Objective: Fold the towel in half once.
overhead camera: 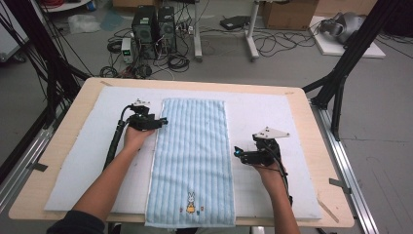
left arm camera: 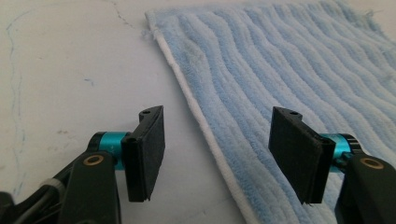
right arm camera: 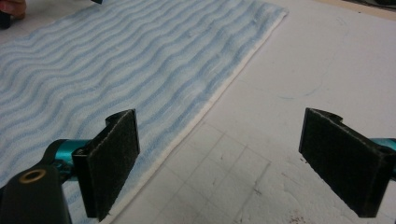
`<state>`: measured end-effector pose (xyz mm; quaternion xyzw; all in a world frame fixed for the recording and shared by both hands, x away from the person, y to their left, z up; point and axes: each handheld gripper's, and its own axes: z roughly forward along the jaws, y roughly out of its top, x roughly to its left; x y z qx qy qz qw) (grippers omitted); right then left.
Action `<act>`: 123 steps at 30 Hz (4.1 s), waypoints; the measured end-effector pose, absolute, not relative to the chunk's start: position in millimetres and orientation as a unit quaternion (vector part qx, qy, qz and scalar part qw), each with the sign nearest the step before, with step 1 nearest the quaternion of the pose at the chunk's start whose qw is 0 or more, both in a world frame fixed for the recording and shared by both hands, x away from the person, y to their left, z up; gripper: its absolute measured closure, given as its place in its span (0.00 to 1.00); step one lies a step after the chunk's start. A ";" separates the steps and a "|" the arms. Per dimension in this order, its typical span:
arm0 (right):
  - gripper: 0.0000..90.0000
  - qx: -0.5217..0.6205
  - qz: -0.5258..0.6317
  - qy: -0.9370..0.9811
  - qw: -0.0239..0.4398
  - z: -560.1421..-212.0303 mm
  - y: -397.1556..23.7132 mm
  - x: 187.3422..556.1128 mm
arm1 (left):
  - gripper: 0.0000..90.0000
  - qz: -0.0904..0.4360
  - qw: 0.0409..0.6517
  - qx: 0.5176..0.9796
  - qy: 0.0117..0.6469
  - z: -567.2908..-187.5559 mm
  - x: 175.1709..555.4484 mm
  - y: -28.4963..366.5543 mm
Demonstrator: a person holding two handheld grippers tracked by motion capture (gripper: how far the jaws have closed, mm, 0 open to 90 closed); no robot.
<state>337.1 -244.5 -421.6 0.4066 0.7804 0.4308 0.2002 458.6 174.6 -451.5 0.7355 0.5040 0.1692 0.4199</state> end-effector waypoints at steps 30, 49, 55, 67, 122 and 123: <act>0.14 0.454 0.384 0.784 0.175 -430.7 -201.3 424.8 | 0.97 0.167 0.421 0.760 0.466 -452.3 457.5 167.8; 0.95 0.458 0.351 0.799 0.168 -442.7 -169.0 468.9 | 0.97 0.142 0.432 0.748 0.484 -452.7 460.3 174.0; 0.95 0.458 0.362 0.787 0.201 -438.9 -173.4 471.8 | 0.98 0.127 0.460 0.710 0.518 -449.1 467.9 178.6; 0.95 0.453 0.407 0.773 0.180 -423.8 -183.6 465.2 | 0.98 0.114 0.489 0.710 0.494 -428.5 463.0 185.7; 0.61 0.418 0.427 0.787 0.154 -427.0 -203.4 330.4 | 0.55 0.137 0.505 0.732 0.437 -438.0 339.7 198.4; 0.58 0.424 0.433 0.780 0.157 -426.0 -205.5 330.7 | 0.50 0.138 0.507 0.728 0.441 -437.3 341.9 200.0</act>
